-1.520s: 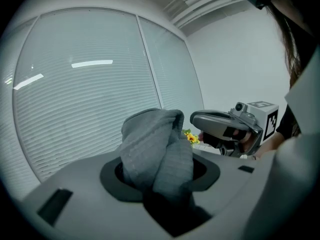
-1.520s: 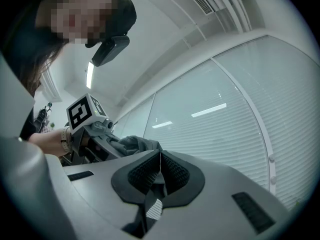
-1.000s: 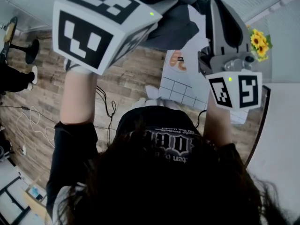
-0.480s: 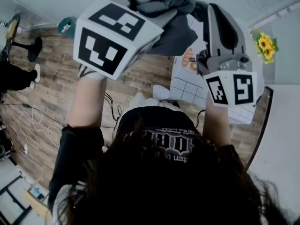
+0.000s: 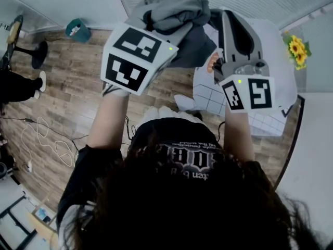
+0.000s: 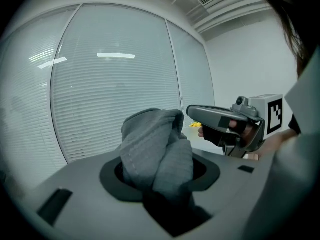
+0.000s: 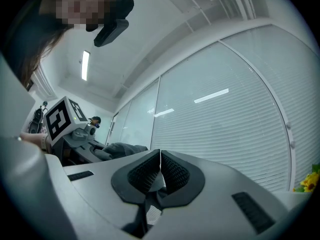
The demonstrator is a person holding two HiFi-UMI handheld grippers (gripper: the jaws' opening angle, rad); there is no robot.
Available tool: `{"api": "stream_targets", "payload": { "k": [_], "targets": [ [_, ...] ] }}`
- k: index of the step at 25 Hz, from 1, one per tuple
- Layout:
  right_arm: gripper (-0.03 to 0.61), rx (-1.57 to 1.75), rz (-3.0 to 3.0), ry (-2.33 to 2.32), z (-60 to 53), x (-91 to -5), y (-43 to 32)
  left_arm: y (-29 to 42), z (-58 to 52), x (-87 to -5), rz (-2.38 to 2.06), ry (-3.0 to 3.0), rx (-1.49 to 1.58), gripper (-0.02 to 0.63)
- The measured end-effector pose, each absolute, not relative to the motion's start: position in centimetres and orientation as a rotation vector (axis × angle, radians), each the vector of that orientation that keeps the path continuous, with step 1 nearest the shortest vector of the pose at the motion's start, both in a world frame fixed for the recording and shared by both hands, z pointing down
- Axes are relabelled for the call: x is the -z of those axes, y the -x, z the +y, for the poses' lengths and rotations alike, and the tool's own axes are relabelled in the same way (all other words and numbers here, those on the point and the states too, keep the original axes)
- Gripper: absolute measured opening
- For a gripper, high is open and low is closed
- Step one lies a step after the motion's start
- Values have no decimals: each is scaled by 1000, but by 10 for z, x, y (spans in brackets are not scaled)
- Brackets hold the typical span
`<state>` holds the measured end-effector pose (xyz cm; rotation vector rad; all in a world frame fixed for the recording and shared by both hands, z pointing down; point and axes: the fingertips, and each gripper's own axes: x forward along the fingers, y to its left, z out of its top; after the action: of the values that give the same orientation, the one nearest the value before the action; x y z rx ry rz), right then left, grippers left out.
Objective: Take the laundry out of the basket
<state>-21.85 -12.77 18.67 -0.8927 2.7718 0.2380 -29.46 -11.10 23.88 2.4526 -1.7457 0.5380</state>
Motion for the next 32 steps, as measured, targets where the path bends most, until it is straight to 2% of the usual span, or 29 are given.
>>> {"api": "stream_targets", "payload": {
  "k": [12,32],
  "targets": [
    [28,-207,2804,928,-120,-231,232,319,-95,-291,-1875,-2351,-419,198],
    [28,-168,2874,969,-121,-288,254,350,-79,-347,-2024,-2232,-403,198]
  ]
}}
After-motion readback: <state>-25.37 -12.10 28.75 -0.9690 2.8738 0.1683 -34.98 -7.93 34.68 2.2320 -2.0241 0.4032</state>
